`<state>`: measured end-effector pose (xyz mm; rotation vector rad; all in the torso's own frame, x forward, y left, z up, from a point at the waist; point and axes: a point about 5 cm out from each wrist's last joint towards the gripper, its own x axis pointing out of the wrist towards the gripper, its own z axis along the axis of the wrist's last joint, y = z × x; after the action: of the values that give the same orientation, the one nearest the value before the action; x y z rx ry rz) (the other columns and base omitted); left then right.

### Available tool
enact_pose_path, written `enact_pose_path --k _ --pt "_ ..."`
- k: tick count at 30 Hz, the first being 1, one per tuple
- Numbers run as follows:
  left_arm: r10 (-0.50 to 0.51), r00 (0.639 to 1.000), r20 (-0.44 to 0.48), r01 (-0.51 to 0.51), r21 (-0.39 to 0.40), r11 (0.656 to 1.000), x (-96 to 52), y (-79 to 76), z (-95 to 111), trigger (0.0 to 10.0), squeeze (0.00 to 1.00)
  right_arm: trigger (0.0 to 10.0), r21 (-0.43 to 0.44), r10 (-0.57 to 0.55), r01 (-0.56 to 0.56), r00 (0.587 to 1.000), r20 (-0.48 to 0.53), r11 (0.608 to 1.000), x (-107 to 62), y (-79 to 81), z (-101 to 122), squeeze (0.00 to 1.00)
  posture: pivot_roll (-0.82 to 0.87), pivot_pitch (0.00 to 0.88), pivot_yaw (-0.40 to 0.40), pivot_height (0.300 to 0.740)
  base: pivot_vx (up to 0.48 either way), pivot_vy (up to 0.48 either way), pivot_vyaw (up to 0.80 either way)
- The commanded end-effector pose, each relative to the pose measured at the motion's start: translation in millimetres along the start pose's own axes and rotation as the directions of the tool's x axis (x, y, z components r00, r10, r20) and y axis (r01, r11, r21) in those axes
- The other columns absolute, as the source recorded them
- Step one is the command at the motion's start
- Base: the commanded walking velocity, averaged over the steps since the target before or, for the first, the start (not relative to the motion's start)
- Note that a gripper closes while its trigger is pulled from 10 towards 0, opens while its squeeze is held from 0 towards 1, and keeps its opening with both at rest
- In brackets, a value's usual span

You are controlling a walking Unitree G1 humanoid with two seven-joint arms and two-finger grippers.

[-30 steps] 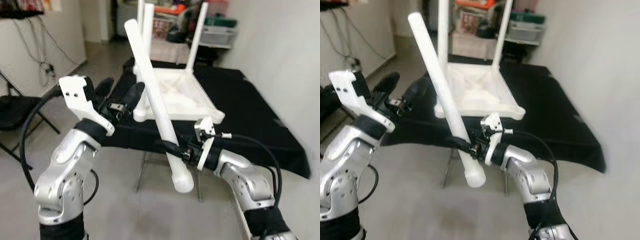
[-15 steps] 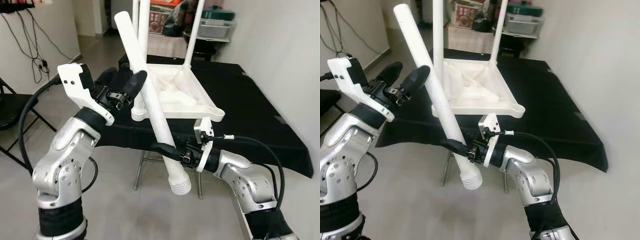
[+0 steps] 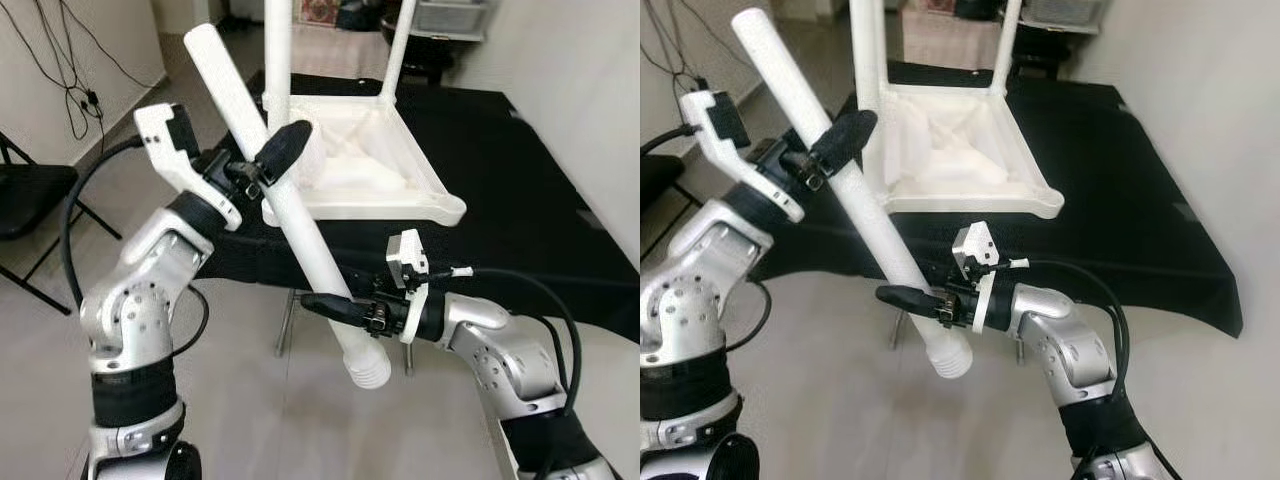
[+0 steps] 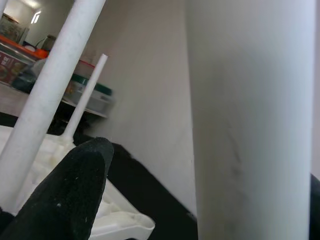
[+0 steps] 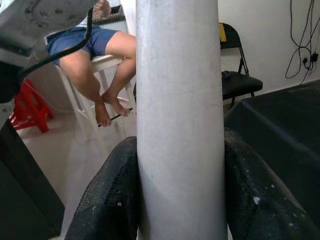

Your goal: Building children table

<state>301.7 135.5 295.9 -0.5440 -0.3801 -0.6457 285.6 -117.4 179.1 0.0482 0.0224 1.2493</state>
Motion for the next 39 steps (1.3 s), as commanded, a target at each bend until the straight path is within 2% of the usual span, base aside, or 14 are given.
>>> enact_pose_path --k 1,3,4,9,12,16,23,24,29,31,34,35,38,39 --pt "-0.019 1.000 -0.010 0.019 -0.034 0.999 2.5 0.9 2 10.0 0.00 10.0 -0.062 0.051 -0.052 0.999 -0.013 0.997 5.0 5.9 5 0.00 -0.13 0.000 -0.091 0.740 0.000 0.000 0.00" --pt "-0.031 0.999 -0.009 0.030 -0.050 0.998 3.1 0.3 3 10.0 0.00 10.0 -0.070 0.049 -0.050 0.999 -0.019 0.996 5.2 5.4 5 0.00 -0.13 0.000 -0.091 0.740 0.000 0.000 0.00" --pt "-0.065 0.998 -0.016 0.064 -0.065 0.996 2.6 -3.2 3 0.0 0.00 10.0 -0.084 0.036 -0.038 0.999 -0.031 0.996 6.1 3.2 5 0.00 -0.13 0.000 -0.091 0.740 0.000 0.000 0.00" --pt "-0.147 0.988 -0.038 0.143 -0.096 0.985 -2.0 -12.4 1 0.0 0.00 10.0 -0.130 -0.022 0.013 0.997 -0.069 0.991 9.7 -5.3 3 0.00 -0.12 0.000 -0.094 0.740 0.000 0.000 0.00" --pt "-0.147 0.988 -0.038 0.143 -0.096 0.985 -2.0 -12.4 1 0.0 0.00 10.0 -0.130 -0.022 0.013 0.997 -0.069 0.991 9.7 -5.3 3 0.00 -0.12 0.000 -0.094 0.740 0.000 0.000 0.00" --pt "-0.229 0.970 -0.083 0.223 -0.081 0.972 -12.3 -20.6 0 0.0 0.00 10.0 -0.133 -0.147 0.133 0.983 -0.106 0.982 20.5 -17.6 -1 0.00 -0.11 0.000 -0.098 0.740 0.000 0.000 0.00" --pt "-0.272 0.954 -0.125 0.268 -0.048 0.962 -17.2 -20.6 4 0.0 0.00 10.0 -0.119 -0.237 0.220 0.960 -0.150 0.968 36.9 -22.3 -7 0.00 -0.11 0.000 -0.103 0.740 0.000 0.000 0.00" --pt "-0.298 0.942 -0.153 0.297 -0.030 0.954 -15.6 -19.7 9 0.0 0.00 10.0 -0.127 -0.252 0.233 0.954 -0.163 0.964 51.6 -21.7 -10 1.00 -0.11 0.000 -0.103 0.740 0.000 0.000 0.00" --pt "-0.311 0.936 -0.163 0.311 -0.025 0.950 -14.5 -20.0 10 0.0 0.00 10.0 -0.125 -0.254 0.236 0.953 -0.163 0.964 58.0 -20.7 -11 1.00 -0.11 0.000 -0.103 0.740 0.000 0.000 0.00" --pt "-0.344 0.923 -0.171 0.346 -0.015 0.938 -10.2 -22.6 17 0.0 0.00 10.0 -0.105 -0.259 0.245 0.955 -0.145 0.964 80.8 -15.1 -9 1.00 -0.10 0.000 -0.105 0.740 0.000 0.000 0.00" --pt "-0.355 0.919 -0.171 0.358 -0.012 0.934 -8.3 -24.0 20 0.0 0.00 10.0 -0.089 -0.253 0.243 0.960 -0.123 0.966 91.6 -11.0 -6 1.00 -0.10 0.000 -0.105 0.740 0.000 0.000 0.00" --pt "-0.364 0.915 -0.172 0.368 -0.007 0.930 -7.0 -25.4 22 0.0 0.00 10.0 -0.077 -0.245 0.238 0.965 -0.097 0.968 101.6 -6.7 -3 0.02 -0.10 0.000 -0.104 0.740 0.000 0.000 0.00" --pt "-0.371 0.912 -0.172 0.376 -0.003 0.927 -5.6 -27.1 23 0.0 0.00 10.0 -0.074 -0.223 0.217 0.972 -0.073 0.973 112.5 0.4 -1 0.00 -0.09 0.000 -0.102 0.740 0.000 0.000 0.00" --pt "-0.374 0.911 -0.175 0.380 0.000 0.925 -5.2 -27.6 23 0.0 0.00 8.2 -0.084 -0.212 0.206 0.974 -0.074 0.975 116.1 3.3 -1 0.00 -0.09 0.000 -0.102 0.740 0.000 0.000 0.00"
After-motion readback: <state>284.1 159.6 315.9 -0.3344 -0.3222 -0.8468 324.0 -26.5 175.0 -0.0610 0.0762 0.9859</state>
